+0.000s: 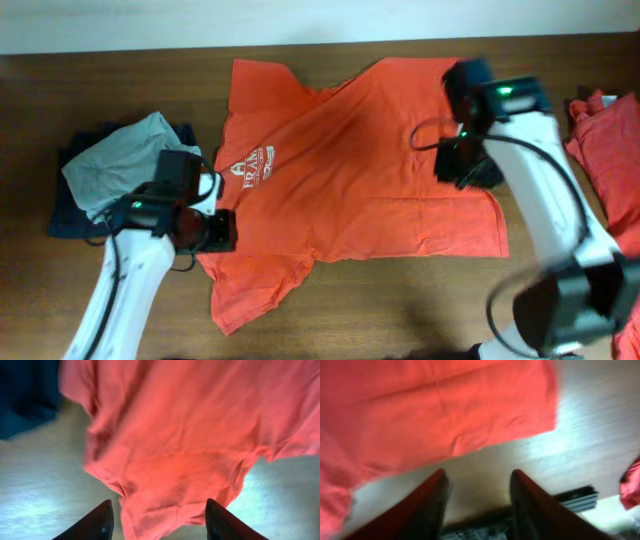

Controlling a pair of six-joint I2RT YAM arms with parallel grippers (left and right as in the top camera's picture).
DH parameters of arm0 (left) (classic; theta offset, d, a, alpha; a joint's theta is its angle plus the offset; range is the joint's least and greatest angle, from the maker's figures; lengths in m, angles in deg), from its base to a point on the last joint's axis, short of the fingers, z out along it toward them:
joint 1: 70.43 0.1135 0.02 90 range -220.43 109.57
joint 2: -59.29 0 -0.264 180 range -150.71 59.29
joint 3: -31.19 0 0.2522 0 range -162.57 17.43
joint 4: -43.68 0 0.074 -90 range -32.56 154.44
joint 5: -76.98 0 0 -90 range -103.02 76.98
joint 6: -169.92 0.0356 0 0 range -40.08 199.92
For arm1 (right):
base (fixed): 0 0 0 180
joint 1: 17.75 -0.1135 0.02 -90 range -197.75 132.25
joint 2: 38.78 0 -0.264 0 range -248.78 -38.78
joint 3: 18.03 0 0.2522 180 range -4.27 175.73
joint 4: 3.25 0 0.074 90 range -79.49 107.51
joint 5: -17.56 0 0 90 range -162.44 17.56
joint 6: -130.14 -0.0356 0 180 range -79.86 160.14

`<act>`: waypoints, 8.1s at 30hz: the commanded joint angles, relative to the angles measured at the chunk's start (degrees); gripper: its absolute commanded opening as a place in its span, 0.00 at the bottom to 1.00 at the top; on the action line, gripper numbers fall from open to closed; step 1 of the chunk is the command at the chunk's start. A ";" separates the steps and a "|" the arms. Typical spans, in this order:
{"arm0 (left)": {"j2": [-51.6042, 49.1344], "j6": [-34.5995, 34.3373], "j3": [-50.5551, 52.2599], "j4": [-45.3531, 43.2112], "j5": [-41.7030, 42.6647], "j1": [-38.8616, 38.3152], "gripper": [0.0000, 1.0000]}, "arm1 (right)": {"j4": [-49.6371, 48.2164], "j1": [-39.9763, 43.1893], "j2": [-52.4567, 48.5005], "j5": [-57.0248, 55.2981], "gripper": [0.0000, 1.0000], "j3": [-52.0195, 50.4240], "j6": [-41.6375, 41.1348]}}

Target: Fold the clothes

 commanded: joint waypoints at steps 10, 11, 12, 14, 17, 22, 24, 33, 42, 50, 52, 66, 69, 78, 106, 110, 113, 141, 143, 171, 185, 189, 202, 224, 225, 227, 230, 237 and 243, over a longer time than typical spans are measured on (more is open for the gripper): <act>-10.05 -1.01 1.79 -1.20 2.91 0.33 0.58 | -11.30 12.48 -1.64 19.21 0.65 -24.61 7.04; -10.36 -1.42 1.86 -1.22 2.89 0.33 0.58 | -13.66 13.68 -1.64 20.26 0.65 -26.82 7.06; -10.56 -1.42 1.95 -1.31 2.89 0.33 0.58 | -15.15 14.51 -1.64 20.46 0.65 -28.22 7.04; -10.86 -1.42 2.12 -1.40 2.10 0.33 0.58 | -17.20 15.93 -1.64 20.63 0.65 -30.75 6.97; -10.91 -1.40 2.67 -1.68 1.40 0.33 0.58 | -20.22 17.18 -1.64 20.76 0.66 -33.75 6.82; -10.91 -1.42 2.97 -2.56 1.40 0.33 0.59 | -27.17 17.35 -1.66 20.74 0.69 -37.66 1.81; -10.91 -1.42 2.97 -2.49 1.40 0.33 0.58 | -29.31 17.44 -1.66 20.33 0.59 -39.21 0.31; -10.91 -1.42 2.97 -2.32 0.50 0.33 0.59 | -25.70 20.39 1.07 8.00 0.04 -39.43 -4.50; -10.91 -1.42 2.97 -3.34 0.35 0.33 0.58 | -17.49 22.14 4.98 -2.47 0.04 -39.43 -12.50; -10.91 -1.40 2.97 -3.52 0.35 0.33 0.59 | -18.25 22.25 5.14 -2.69 0.04 -42.40 -12.52; -10.91 -1.40 2.97 -3.45 0.37 0.33 0.59 | -20.06 22.25 5.18 -1.99 0.22 -42.42 -12.48; -3.15 -6.95 -4.90 -0.59 -4.63 2.34 0.53 | -22.38 22.25 22.69 2.71 0.82 -35.43 -3.89; 0.63 -6.71 -6.78 -1.95 -4.63 2.34 0.59 | -23.63 22.25 29.24 2.75 0.94 -32.61 -3.41; 2.58 -14.64 -5.90 6.32 -4.44 3.02 0.74 | -23.93 22.25 34.71 8.22 1.00 -30.60 -3.43; 0.55 -16.76 22.58 -6.62 13.22 -3.56 0.60 | -15.02 40.28 10.14 15.72 0.99 -30.62 1.05; -0.31 -20.24 22.58 -4.74 12.24 -6.69 0.87 | -14.80 43.23 10.14 16.79 0.99 -30.62 1.09; -0.31 -24.41 22.58 -3.50 9.09 -6.34 0.87 | -14.75 43.32 10.14 16.79 0.99 -30.64 1.11; -0.31 -27.30 30.80 -8.72 12.07 -3.39 0.22 | -15.21 43.28 10.14 16.79 0.99 -30.64 1.09; -0.31 -27.15 30.58 -8.72 13.03 -3.39 0.03 | -15.19 43.30 10.14 16.76 0.99 -30.62 1.09; 5.51 -23.15 16.28 -1.14 11.89 -3.39 0.01 | -23.56 48.81 8.44 13.53 0.99 -39.45 -2.86; 5.51 -23.15 16.28 -1.95 11.93 -3.39 0.01 | -37.38 54.16 7.48 16.15 0.86 -49.48 -5.70; 5.51 -23.15 16.28 -1.92 11.93 -3.39 0.01 | -40.11 54.16 7.50 16.06 0.70 -52.15 -5.66; 5.51 -23.15 16.28 -2.03 9.53 -3.37 0.01 | -38.27 54.16 9.44 16.11 0.04 -51.91 -5.35; 15.87 -22.49 9.25 3.76 0.52 -3.37 0.01 | -16.04 54.05 38.53 12.44 0.04 -41.48 -1.92; 15.85 -22.47 9.25 3.28 0.26 -3.37 0.01 | -16.35 54.05 38.32 12.46 0.04 -41.48 -1.92; 15.28 -21.29 9.25 1.36 0.20 -3.37 0.01 | -17.33 54.05 37.44 13.11 0.04 -41.48 -1.25; 13.88 -20.31 9.25 -1.92 -1.60 -3.37 0.01 | -19.93 54.03 35.56 16.09 0.04 -41.48 0.17; 10.05 -17.22 9.25 -9.25 -3.61 -3.37 0.01 | -30.51 50.99 29.22 27.41 0.04 -41.48 3.32; 6.97 -12.85 9.25 -19.04 -3.61 -3.39 0.01 | -39.47 46.03 21.84 32.46 0.04 -41.48 2.43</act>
